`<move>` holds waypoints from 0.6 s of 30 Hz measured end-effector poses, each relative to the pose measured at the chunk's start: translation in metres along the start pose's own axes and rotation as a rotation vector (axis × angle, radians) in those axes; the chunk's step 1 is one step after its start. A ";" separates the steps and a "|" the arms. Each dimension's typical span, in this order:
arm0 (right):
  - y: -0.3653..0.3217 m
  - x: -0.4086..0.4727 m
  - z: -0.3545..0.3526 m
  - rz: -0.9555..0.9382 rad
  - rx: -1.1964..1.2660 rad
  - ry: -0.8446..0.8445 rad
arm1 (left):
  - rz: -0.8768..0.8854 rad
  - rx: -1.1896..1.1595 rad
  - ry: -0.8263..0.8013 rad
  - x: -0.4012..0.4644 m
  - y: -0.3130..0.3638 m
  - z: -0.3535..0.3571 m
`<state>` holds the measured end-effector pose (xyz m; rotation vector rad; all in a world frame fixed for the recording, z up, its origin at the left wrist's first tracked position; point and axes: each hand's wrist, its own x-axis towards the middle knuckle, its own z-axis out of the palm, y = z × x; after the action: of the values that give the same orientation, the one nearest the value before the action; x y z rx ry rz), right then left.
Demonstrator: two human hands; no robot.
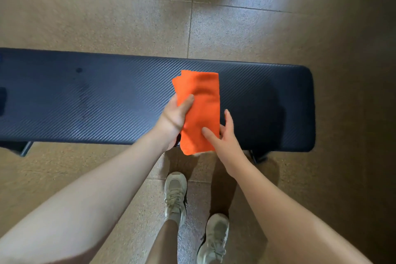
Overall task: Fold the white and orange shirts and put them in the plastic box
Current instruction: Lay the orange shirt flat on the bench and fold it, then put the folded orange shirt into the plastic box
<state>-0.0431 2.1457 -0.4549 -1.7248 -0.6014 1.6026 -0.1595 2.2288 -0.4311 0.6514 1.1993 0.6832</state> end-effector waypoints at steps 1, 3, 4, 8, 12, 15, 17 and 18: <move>-0.004 -0.008 -0.004 0.053 0.096 0.005 | 0.001 -0.067 0.039 -0.008 0.005 0.004; -0.015 -0.026 -0.011 0.132 0.263 -0.057 | -0.022 -0.201 0.087 -0.031 0.018 0.011; -0.022 -0.035 -0.013 0.152 0.355 -0.101 | -0.033 -0.259 0.095 -0.044 0.025 0.015; -0.064 -0.078 -0.021 0.122 0.574 -0.171 | 0.019 -0.542 0.083 -0.102 0.053 0.022; -0.112 -0.133 -0.024 0.065 0.514 -0.229 | 0.129 -0.669 0.039 -0.174 0.087 0.014; -0.145 -0.175 -0.019 0.030 0.421 -0.297 | 0.129 -0.622 0.033 -0.234 0.110 -0.001; -0.163 -0.195 -0.009 0.075 0.376 -0.272 | 0.112 -0.536 0.068 -0.269 0.120 -0.016; -0.171 -0.205 -0.001 0.104 0.339 -0.252 | 0.109 -0.463 0.097 -0.284 0.125 -0.026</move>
<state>-0.0477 2.1056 -0.1912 -1.3357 -0.3349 1.8900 -0.2622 2.0926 -0.1708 0.2980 1.0472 1.0540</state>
